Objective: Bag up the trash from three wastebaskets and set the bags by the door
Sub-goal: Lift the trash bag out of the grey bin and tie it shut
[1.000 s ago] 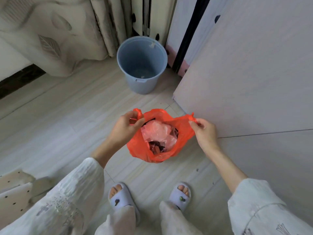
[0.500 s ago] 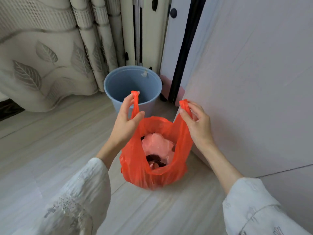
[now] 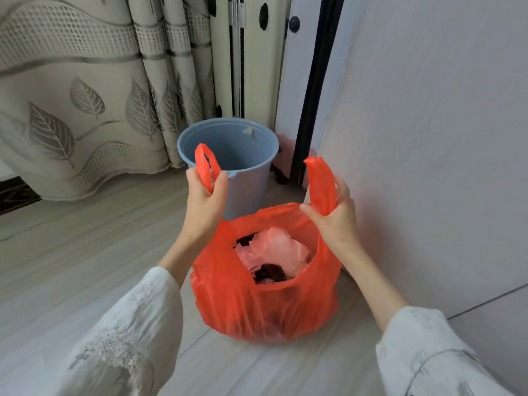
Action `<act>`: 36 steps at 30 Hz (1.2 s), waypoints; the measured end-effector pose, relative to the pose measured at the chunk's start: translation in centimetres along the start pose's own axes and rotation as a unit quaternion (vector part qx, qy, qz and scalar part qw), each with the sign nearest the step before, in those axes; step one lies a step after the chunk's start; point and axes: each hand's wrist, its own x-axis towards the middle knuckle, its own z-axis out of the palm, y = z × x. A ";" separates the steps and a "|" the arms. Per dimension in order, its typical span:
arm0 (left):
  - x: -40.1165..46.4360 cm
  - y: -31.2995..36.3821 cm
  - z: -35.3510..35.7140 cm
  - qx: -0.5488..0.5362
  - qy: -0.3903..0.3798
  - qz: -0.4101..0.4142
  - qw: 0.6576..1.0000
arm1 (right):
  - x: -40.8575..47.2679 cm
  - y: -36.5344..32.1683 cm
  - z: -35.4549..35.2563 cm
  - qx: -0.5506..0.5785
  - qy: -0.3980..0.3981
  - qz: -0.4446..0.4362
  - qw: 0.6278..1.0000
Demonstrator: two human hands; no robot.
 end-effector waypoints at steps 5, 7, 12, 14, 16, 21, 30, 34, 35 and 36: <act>-0.5 0.4 -0.6 -0.001 -0.014 0.030 0.999 | 0.4 1.0 -1.8 -0.260 -0.068 -0.015 0.963; -0.3 0.0 -1.0 0.004 -0.032 0.074 0.997 | 0.8 1.0 -2.0 -0.219 -0.049 -0.035 0.974; -0.9 -3.3 -3.2 0.079 -0.133 0.141 0.978 | 0.5 1.1 -2.3 0.080 -0.024 0.058 0.995; -1.4 -4.6 -3.8 0.212 -0.070 0.037 0.974 | 0.1 0.7 -2.7 0.140 -0.051 0.083 0.985; -1.3 -5.5 -4.1 0.187 -0.053 -0.030 0.980 | -0.4 -0.1 -2.5 0.213 -0.079 0.104 0.968; -1.3 -4.5 -2.6 0.049 0.007 -0.063 0.997 | -0.6 -0.7 -1.1 0.334 -0.025 0.178 0.926; -1.3 -4.0 0.1 -0.118 0.013 -0.145 0.982 | 0.4 1.7 -1.4 0.302 -0.068 0.260 0.915; -1.0 -5.2 -0.9 -0.060 -0.011 -0.157 0.986 | 0.3 2.6 -1.3 0.268 -0.047 0.238 0.932; -1.3 -5.4 -1.1 -0.013 -0.022 -0.146 0.989 | 0.1 2.9 -1.2 0.249 -0.042 0.222 0.942; -1.6 -5.6 -1.2 0.029 -0.035 -0.130 0.991 | -0.2 3.1 -1.1 0.222 -0.040 0.202 0.953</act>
